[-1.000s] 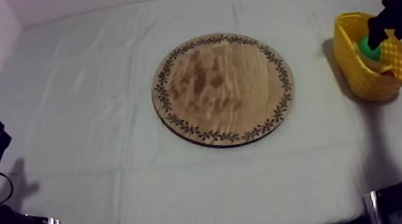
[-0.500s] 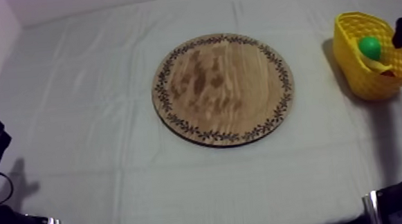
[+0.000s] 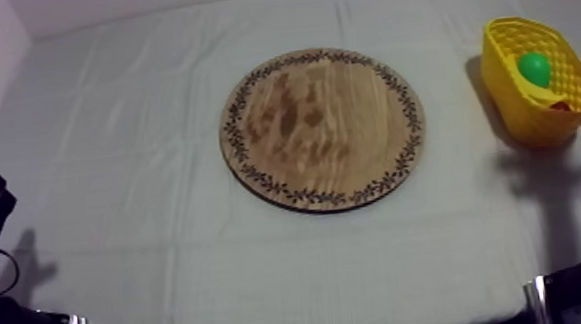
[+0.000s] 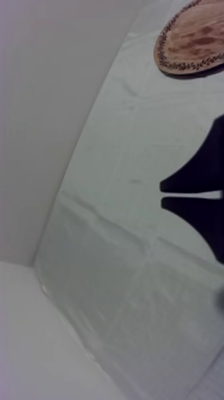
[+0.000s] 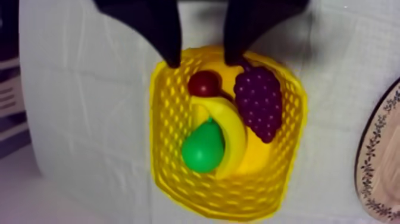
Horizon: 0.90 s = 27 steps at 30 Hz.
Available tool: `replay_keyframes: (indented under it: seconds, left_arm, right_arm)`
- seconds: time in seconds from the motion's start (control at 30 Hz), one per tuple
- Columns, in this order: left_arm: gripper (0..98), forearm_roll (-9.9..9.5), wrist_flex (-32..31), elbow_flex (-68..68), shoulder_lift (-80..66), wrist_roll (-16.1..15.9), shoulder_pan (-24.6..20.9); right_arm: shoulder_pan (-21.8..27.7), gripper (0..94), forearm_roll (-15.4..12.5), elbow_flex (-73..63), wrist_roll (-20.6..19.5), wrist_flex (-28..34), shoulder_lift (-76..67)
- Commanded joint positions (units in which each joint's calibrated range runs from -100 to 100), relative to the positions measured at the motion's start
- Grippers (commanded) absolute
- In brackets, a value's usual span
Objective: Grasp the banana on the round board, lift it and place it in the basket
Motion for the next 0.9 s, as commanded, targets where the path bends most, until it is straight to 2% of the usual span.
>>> replay_keyframes:
  seconds: [0.0,0.13,0.33,0.4,0.47,0.53,0.63,0.87]
  left_arm:
    - [0.1,0.0,0.0,0.0,0.0,0.0,0.0]
    - [0.1,0.0,0.0,0.0,0.0,0.0,0.0]
    - [0.1,0.0,0.0,0.0,0.0,0.0,0.0]
    - [0.1,0.0,0.0,0.0,0.0,0.0,0.0]
    - [0.1,0.0,0.0,0.0,0.0,0.0,0.0]
    - [0.1,0.0,0.0,0.0,0.0,0.0,0.0]
    - [0.1,0.0,0.0,0.0,0.0,0.0,0.0]
    - [0.1,0.0,0.0,0.0,0.0,0.0,0.0]
  right_arm:
    - [0.1,9.2,-1.9,5.2,1.6,-2.6,-9.8]
    - [0.3,2.6,-7.0,11.1,4.9,-7.8,-18.5]
    - [1.8,0.8,-19.8,20.6,18.8,-11.3,-28.7]
    - [2.4,0.6,-23.3,23.5,22.6,-11.6,-31.5]
    - [2.6,0.6,-25.6,26.1,24.6,-11.7,-34.4]
    - [2.3,0.5,-26.3,28.2,23.0,-11.8,-37.2]
    - [1.4,0.5,-25.2,29.4,16.2,-10.6,-41.4]
    - [-2.1,0.4,-19.7,29.6,-1.2,-2.8,-47.3]
